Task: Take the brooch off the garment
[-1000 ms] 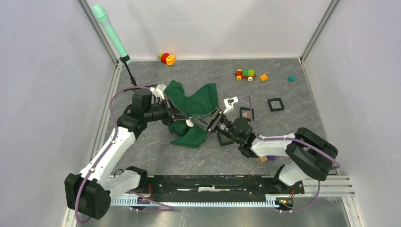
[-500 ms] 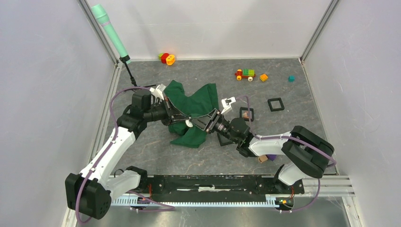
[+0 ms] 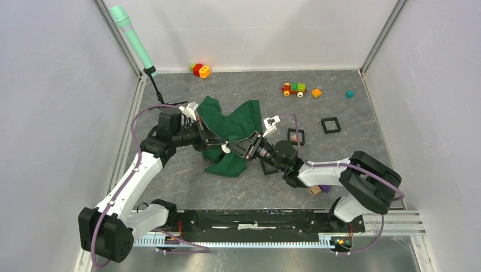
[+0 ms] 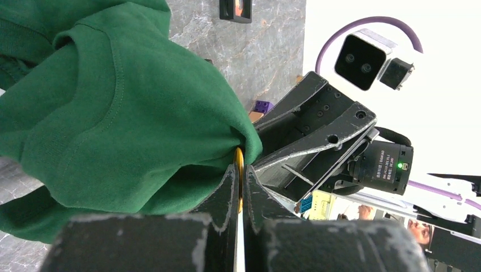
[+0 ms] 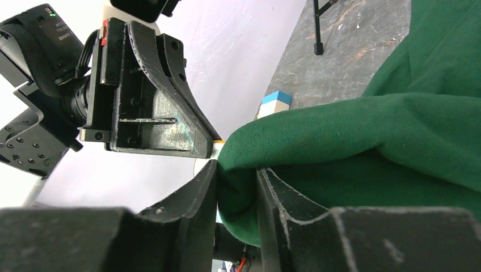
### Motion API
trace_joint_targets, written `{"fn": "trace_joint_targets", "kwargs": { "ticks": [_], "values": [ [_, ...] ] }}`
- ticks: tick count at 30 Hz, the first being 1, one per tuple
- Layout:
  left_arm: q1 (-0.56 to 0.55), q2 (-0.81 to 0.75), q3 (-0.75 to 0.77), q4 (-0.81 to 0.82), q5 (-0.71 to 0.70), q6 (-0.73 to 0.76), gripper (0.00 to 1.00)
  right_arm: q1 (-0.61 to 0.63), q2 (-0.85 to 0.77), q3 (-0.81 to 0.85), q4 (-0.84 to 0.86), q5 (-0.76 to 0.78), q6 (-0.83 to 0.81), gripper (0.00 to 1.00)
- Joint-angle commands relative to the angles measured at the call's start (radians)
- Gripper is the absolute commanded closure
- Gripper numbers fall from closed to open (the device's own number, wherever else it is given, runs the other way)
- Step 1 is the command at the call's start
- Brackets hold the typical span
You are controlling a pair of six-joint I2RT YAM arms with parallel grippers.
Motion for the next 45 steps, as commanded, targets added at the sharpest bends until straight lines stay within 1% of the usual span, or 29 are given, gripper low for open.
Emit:
{"fn": "trace_joint_targets", "kwargs": {
  "ticks": [1, 3, 5, 7, 8, 10, 13, 15, 16, 19, 21, 22, 24, 26, 28, 29, 31, 34, 37, 38, 39, 41, 45],
  "values": [
    [-0.006, 0.001, 0.044, 0.009, 0.028, 0.042, 0.98, 0.009, -0.038, 0.012, -0.064, 0.007, -0.070, 0.58],
    [-0.006, -0.005, 0.054, -0.029, -0.025, 0.084, 0.98, 0.008, -0.058, 0.000, -0.067, 0.012, -0.079, 0.45],
    [-0.006, -0.017, 0.066, -0.081, -0.114, 0.136, 0.98, 0.008, -0.075, -0.013, -0.060, 0.013, -0.090, 0.41],
    [-0.006, -0.031, 0.070, -0.125, -0.217, 0.182, 0.98, 0.006, -0.088, -0.024, -0.062, 0.025, -0.097, 0.35],
    [-0.006, -0.037, 0.070, -0.139, -0.264, 0.198, 0.98, 0.007, -0.093, -0.027, -0.062, 0.026, -0.106, 0.33],
    [-0.007, -0.054, 0.063, -0.145, -0.315, 0.213, 0.98, 0.006, -0.092, -0.023, -0.071, 0.014, -0.132, 0.31],
    [-0.007, -0.079, 0.045, -0.122, -0.359, 0.200, 0.98, 0.006, -0.064, 0.004, -0.077, -0.036, -0.159, 0.32],
    [-0.007, -0.110, 0.021, -0.072, -0.412, 0.181, 0.98, 0.007, -0.044, 0.020, -0.076, -0.065, -0.161, 0.33],
    [-0.007, -0.129, -0.001, -0.034, -0.452, 0.163, 0.98, 0.007, -0.036, 0.024, -0.071, -0.074, -0.159, 0.33],
    [-0.011, -0.195, -0.094, 0.147, -0.588, 0.110, 0.98, 0.007, -0.021, 0.024, -0.049, -0.086, -0.153, 0.34],
    [-0.023, -0.233, -0.179, 0.318, -0.673, 0.085, 0.98, 0.006, -0.022, 0.025, -0.051, -0.089, -0.154, 0.34],
    [-0.036, -0.249, -0.232, 0.430, -0.724, 0.072, 0.98, 0.005, -0.029, 0.027, -0.059, -0.087, -0.164, 0.34],
    [-0.091, -0.259, -0.318, 0.644, -0.879, 0.058, 0.98, 0.003, -0.054, 0.033, -0.106, -0.070, -0.195, 0.34],
    [-0.161, -0.237, -0.372, 0.799, -1.047, 0.112, 0.98, 0.002, -0.080, 0.041, -0.150, -0.055, -0.235, 0.34],
    [-0.230, -0.191, -0.380, 0.917, -1.204, 0.227, 0.98, 0.002, -0.106, 0.047, -0.189, -0.044, -0.268, 0.34],
    [-0.257, -0.167, -0.376, 0.977, -1.265, 0.292, 0.98, 0.001, -0.115, 0.047, -0.202, -0.043, -0.281, 0.34],
    [-0.276, -0.114, -0.362, 1.068, -1.329, 0.382, 0.98, 0.002, -0.128, 0.047, -0.225, -0.042, -0.308, 0.34],
    [-0.276, -0.055, -0.320, 1.144, -1.399, 0.492, 0.98, 0.001, -0.140, 0.040, -0.249, -0.047, -0.332, 0.34],
    [-0.268, 0.013, -0.258, 1.167, -1.441, 0.587, 0.98, 0.001, -0.156, 0.033, -0.266, -0.052, -0.349, 0.34],
    [-0.253, 0.023, -0.232, 1.133, -1.425, 0.574, 0.98, 0.000, -0.160, 0.034, -0.277, -0.052, -0.357, 0.34],
    [-0.233, 0.015, -0.205, 1.050, -1.382, 0.538, 0.98, -0.002, -0.165, 0.036, -0.290, -0.054, -0.370, 0.34],
    [-0.198, -0.028, -0.162, 0.909, -1.275, 0.440, 0.98, -0.012, -0.178, 0.045, -0.330, -0.064, -0.403, 0.34],
    [-0.179, -0.141, -0.104, 0.709, -1.092, 0.352, 0.98, -0.070, -0.232, 0.036, -0.382, -0.117, -0.447, 0.34]
  ]
}}
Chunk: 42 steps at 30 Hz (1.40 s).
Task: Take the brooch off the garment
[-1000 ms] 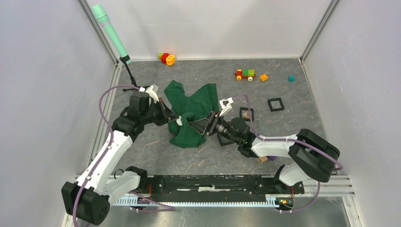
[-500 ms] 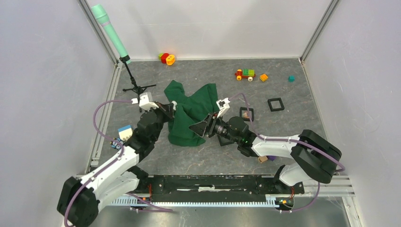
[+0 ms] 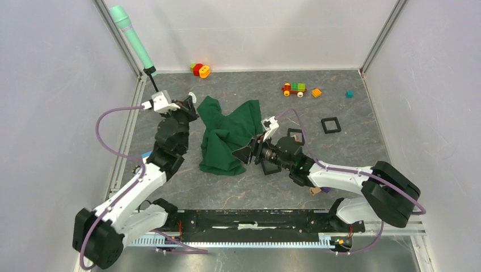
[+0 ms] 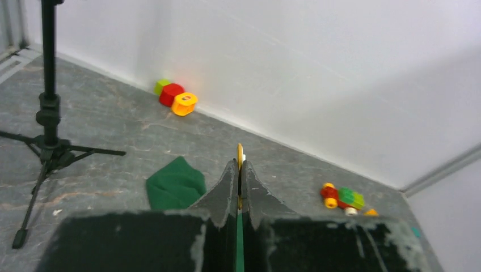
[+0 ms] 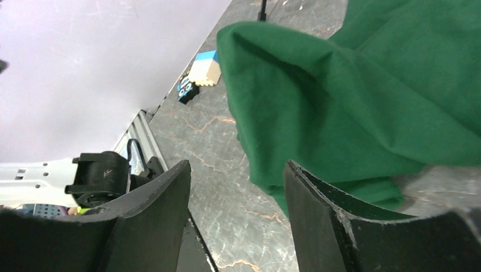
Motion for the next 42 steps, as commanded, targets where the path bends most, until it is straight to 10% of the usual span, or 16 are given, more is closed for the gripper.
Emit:
{"fn": "trace_joint_targets", "kwargs": {
  "ticks": [1, 18, 42],
  "values": [
    [0.020, -0.121, 0.102, -0.239, 0.196, -0.114, 0.98, -0.070, -0.089, 0.022, -0.041, -0.064, -0.075, 0.34],
    [0.039, -0.181, 0.092, -0.255, 1.045, -0.422, 0.98, -0.236, -0.199, 0.124, 0.093, -0.292, 0.131, 0.32],
    [0.039, -0.099, 0.043, -0.034, 1.179, -0.617, 0.98, -0.237, -0.121, 0.125, 0.298, -0.338, 0.239, 0.53]
  ]
}}
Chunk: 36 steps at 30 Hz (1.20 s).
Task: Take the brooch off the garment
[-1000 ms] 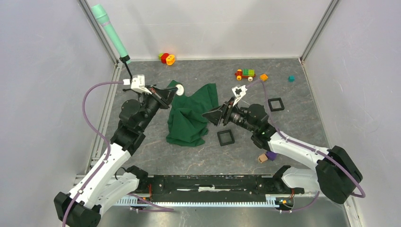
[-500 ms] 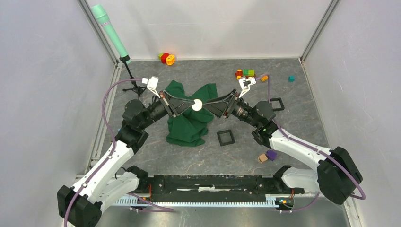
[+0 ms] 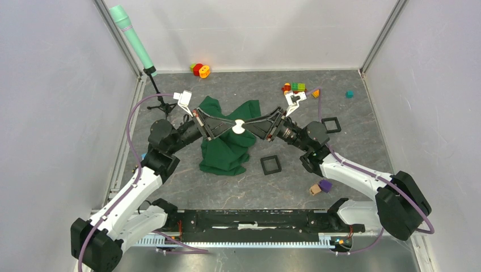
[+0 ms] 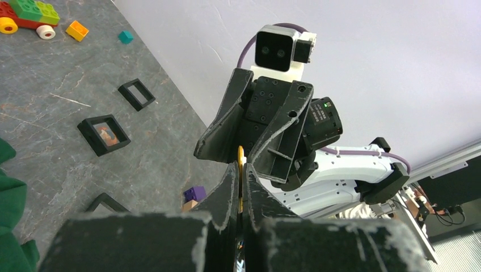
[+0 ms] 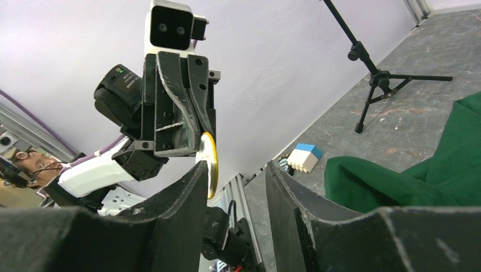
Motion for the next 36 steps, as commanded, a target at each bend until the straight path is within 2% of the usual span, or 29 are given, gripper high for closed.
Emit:
{"fn": "trace_joint_targets", "kwargs": {
  "ticks": [1, 7, 19, 36],
  "values": [
    [0.003, 0.008, 0.000, 0.065, 0.032, -0.044, 0.98, 0.000, 0.005, 0.028, 0.081, -0.026, 0.020, 0.52],
    [0.003, 0.011, 0.002, 0.067, 0.029, -0.046, 0.98, 0.001, 0.005, -0.005, 0.173, -0.028, 0.057, 0.52],
    [0.003, 0.014, 0.005, 0.078, 0.035, -0.061, 0.98, 0.004, 0.033, 0.012, 0.149, -0.050, 0.056, 0.54],
    [0.003, 0.028, 0.010, 0.086, 0.043, -0.065, 0.98, 0.014, 0.067, 0.027, 0.158, -0.060, 0.051, 0.65]
  ]
}}
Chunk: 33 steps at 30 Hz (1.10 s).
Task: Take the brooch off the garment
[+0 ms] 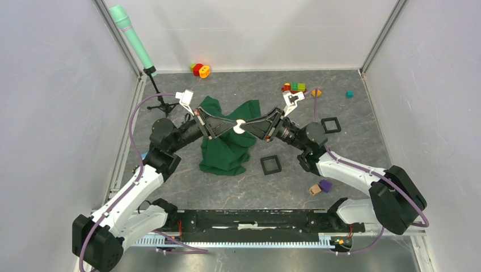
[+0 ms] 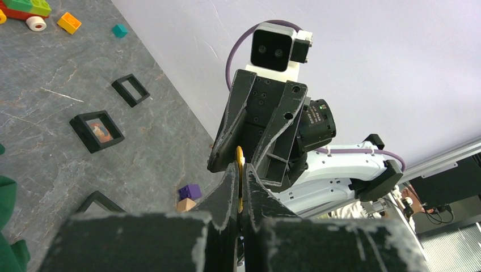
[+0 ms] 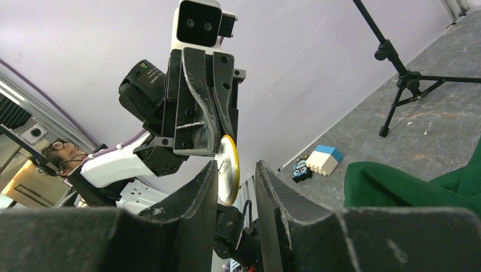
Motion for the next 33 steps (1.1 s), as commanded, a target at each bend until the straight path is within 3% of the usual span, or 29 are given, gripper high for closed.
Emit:
{"fn": "trace_joint_targets", "kwargs": {
  "ticks": [1, 26, 33],
  "values": [
    [0.003, -0.001, 0.010, 0.055, 0.025, -0.032, 0.98, 0.010, 0.017, 0.031, 0.039, -0.015, -0.011, 0.66],
    [0.003, -0.008, -0.001, 0.073, 0.034, -0.060, 0.98, 0.051, 0.019, 0.057, -0.087, 0.062, -0.113, 0.74],
    [0.003, -0.008, -0.002, 0.074, 0.037, -0.068, 0.98, 0.054, 0.010, 0.059, -0.106, 0.086, -0.129, 0.82]
  ]
}}
